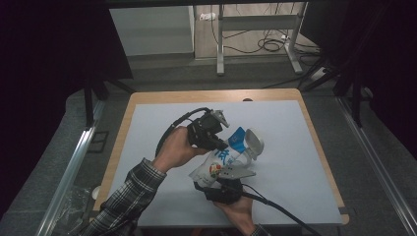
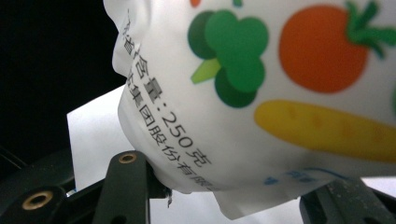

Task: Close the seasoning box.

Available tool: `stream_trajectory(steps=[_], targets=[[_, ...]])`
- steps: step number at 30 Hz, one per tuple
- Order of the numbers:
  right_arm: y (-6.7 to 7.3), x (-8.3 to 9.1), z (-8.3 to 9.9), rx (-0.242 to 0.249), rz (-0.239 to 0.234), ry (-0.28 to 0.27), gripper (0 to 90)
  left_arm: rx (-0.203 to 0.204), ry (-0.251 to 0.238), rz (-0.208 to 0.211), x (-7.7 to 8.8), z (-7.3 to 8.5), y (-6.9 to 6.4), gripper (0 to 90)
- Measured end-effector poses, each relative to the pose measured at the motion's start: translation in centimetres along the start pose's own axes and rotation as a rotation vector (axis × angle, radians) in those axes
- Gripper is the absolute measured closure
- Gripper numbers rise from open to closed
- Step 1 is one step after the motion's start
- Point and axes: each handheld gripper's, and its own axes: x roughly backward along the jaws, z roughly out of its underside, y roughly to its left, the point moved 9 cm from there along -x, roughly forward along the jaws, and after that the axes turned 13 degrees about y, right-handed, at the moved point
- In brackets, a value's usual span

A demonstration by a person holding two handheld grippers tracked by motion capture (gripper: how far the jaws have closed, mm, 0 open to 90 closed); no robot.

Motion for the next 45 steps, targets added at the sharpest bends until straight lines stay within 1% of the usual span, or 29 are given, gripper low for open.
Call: stream_trajectory(steps=[1, 5, 6, 8, 12, 18, 19, 21, 25, 31, 33, 38, 41, 45], targets=[[0.0, 0.0, 0.0, -0.001, -0.001, 0.0, 51.9, 0.003, 0.001, 0.003, 0.0, -0.1, 0.0, 90.0], [0.0, -0.1, -0.1, -0.009, 0.0, 0.001, 52.0, -0.006, 0.025, 0.008, -0.1, -0.3, 0.0, 90.0], [0.2, -0.1, -0.1, -0.02, -0.006, 0.007, 52.0, -0.007, 0.027, 0.009, -0.1, -0.3, 0.0, 90.0], [0.2, 0.0, -0.2, -0.026, -0.007, 0.008, 52.1, -0.008, 0.033, 0.014, -0.1, -0.4, 0.0, 90.0], [0.4, 0.0, -0.3, -0.029, -0.012, 0.007, 52.2, -0.009, 0.046, 0.016, 0.0, -0.5, 0.0, 90.0], [0.4, -0.1, -0.5, -0.028, -0.013, 0.005, 52.2, -0.019, 0.067, 0.015, 0.0, -0.7, 0.1, 90.0], [0.5, -0.1, -0.6, -0.035, -0.018, 0.007, 52.2, -0.017, 0.07, 0.015, 0.0, -0.8, 0.1, 90.0], [0.4, -0.1, -0.6, -0.029, -0.017, 0.003, 52.2, -0.018, 0.078, 0.015, 0.0, -0.8, 0.1, 90.0], [0.5, -0.1, -0.8, -0.036, -0.024, 0.001, 52.2, -0.01, 0.089, 0.015, 0.0, -1.0, 0.1, 90.0], [0.5, -0.1, -0.9, -0.037, -0.028, 0.003, 52.3, -0.011, 0.105, 0.012, -0.1, -1.2, 0.1, 90.0], [0.7, 0.0, -0.9, -0.053, -0.038, 0.008, 52.3, -0.009, 0.106, 0.013, -0.1, -1.3, 0.1, 90.0], [0.8, 0.0, -1.0, -0.053, -0.049, 0.007, 52.3, -0.012, 0.115, 0.008, 0.0, -1.4, 0.1, 90.0], [0.9, 0.0, -1.1, -0.036, -0.052, -0.001, 52.4, -0.009, 0.117, 0.006, 0.0, -1.5, 0.1, 90.0], [1.1, 0.0, -1.2, -0.03, -0.061, -0.003, 52.4, -0.009, 0.119, 0.007, -0.1, -1.5, 0.0, 90.0]])
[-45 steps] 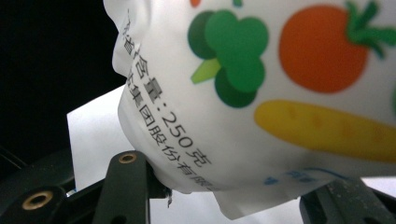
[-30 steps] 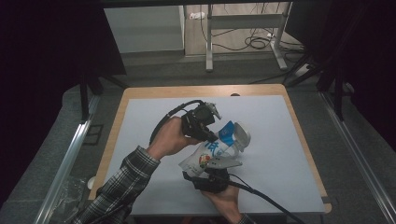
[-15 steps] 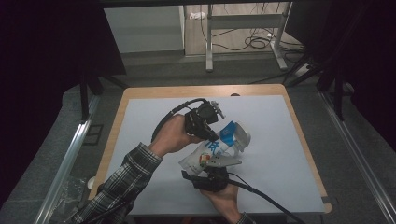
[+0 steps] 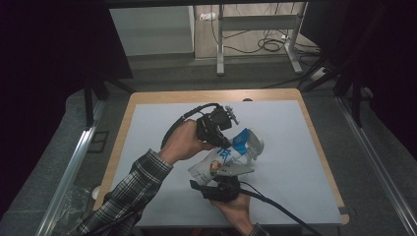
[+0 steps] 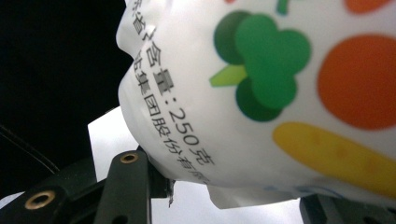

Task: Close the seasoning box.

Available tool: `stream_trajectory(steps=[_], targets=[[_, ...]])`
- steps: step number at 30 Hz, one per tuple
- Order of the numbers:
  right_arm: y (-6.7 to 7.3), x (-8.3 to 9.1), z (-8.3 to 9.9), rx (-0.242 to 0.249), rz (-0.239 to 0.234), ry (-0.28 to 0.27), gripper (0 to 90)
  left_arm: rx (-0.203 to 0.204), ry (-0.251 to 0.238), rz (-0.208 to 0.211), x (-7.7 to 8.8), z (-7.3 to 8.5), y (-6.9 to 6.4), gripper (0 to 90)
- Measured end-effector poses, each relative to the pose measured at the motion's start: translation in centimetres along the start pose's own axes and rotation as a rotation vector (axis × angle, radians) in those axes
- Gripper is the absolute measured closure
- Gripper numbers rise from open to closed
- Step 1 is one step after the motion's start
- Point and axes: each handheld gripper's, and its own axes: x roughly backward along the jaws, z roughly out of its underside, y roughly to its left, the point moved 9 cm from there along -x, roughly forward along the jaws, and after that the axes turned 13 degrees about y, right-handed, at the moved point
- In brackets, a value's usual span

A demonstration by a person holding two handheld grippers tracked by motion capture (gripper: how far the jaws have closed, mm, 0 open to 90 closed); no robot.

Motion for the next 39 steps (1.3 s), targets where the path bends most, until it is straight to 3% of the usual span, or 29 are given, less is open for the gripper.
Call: stream_trajectory(steps=[18, 24, 39], targets=[[0.47, 0.15, -0.16, 0.002, -0.033, -0.001, 52.4, 0.008, 0.01, -0.013, -0.34, -0.38, -0.02, 90.0], [0.38, 0.15, -0.26, 0.036, -0.024, -0.012, 52.3, 0.006, 0.012, -0.014, -0.34, -0.45, -0.04, 90.0], [0.74, 0.36, -0.48, 0.055, -0.041, -0.027, 51.9, 0.012, 0.017, -0.021, -0.45, -0.68, -0.09, 90.0]])
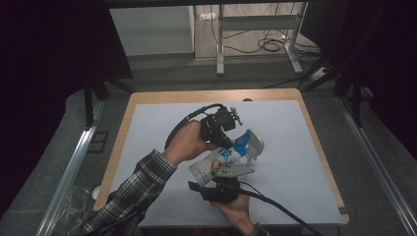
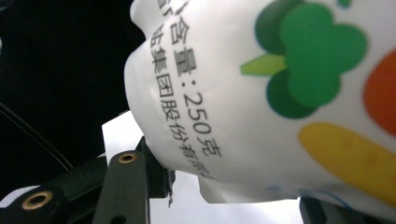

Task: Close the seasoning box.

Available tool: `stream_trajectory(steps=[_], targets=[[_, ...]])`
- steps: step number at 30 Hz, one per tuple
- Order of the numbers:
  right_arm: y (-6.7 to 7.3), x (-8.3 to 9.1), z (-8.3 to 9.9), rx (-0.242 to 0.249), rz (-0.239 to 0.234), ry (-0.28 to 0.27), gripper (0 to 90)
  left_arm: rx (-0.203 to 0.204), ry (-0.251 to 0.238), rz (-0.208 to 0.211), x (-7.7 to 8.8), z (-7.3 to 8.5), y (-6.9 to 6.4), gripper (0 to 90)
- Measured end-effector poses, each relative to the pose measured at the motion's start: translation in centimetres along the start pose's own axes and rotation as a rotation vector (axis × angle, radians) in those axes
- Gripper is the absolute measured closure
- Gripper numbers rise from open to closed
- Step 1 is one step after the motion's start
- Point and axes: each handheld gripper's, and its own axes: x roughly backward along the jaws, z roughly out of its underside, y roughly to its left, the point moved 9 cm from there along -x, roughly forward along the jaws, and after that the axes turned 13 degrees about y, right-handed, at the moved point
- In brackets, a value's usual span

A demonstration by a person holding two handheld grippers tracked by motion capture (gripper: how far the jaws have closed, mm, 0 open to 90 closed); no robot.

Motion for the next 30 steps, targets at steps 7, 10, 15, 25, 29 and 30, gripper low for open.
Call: stream_trajectory(steps=[7, 10, 15, 25, 29, 30], targets=[[0.13, 0.07, -0.1, 0.008, -0.008, -0.009, 51.7, -0.001, 0.004, 0.0, -0.15, -0.15, -0.02, 90.0], [0.2, 0.12, -0.16, 0.015, -0.011, -0.013, 51.6, 0.0, 0.007, -0.002, -0.15, -0.2, -0.03, 90.0], [0.35, 0.26, -0.3, 0.015, -0.017, -0.019, 51.6, -0.003, 0.007, -0.002, -0.24, -0.33, -0.09, 90.0], [0.37, 0.47, -0.47, 0.024, -0.018, -0.027, 51.6, 0.004, 0.009, -0.007, -0.34, -0.47, 0.01, 90.0], [0.41, 0.49, -0.5, 0.024, -0.019, -0.029, 51.6, 0.005, 0.008, -0.007, -0.29, -0.45, 0.03, 90.0], [0.46, 0.51, -0.51, 0.02, -0.023, -0.029, 51.6, 0.005, 0.009, -0.007, -0.27, -0.44, 0.04, 90.0]])
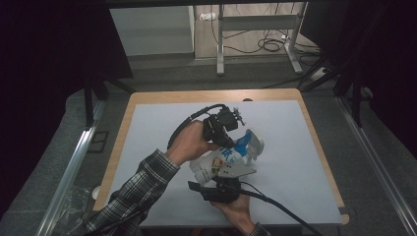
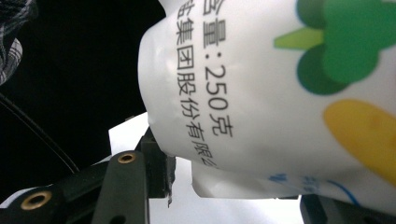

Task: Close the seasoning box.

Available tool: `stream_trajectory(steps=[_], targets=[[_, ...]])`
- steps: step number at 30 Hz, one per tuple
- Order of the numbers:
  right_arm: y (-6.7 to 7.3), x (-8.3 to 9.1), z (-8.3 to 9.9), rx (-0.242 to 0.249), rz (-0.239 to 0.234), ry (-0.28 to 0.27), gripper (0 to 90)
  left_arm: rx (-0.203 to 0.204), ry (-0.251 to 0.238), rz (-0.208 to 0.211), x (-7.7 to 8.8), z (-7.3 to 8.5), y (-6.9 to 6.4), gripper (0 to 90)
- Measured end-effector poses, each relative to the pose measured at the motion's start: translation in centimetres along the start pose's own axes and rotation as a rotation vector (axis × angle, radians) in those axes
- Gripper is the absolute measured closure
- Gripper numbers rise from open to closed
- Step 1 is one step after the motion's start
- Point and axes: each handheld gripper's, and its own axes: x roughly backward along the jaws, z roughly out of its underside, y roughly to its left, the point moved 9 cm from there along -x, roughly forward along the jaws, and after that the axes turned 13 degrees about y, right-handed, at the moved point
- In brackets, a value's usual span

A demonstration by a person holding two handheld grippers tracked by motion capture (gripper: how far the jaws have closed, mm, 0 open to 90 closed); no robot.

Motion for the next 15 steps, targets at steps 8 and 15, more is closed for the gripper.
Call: stream_trajectory(steps=[8, 15], targets=[[-0.07, -0.07, 0.01, 0.008, 0.004, -0.003, 51.6, 0.002, 0.003, 0.002, -0.02, 0.01, 0.03, 90.0], [0.0, 0.02, -0.08, 0.002, -0.002, -0.006, 51.6, 0.005, 0.002, 0.0, 0.1, -0.07, 0.03, 90.0]])
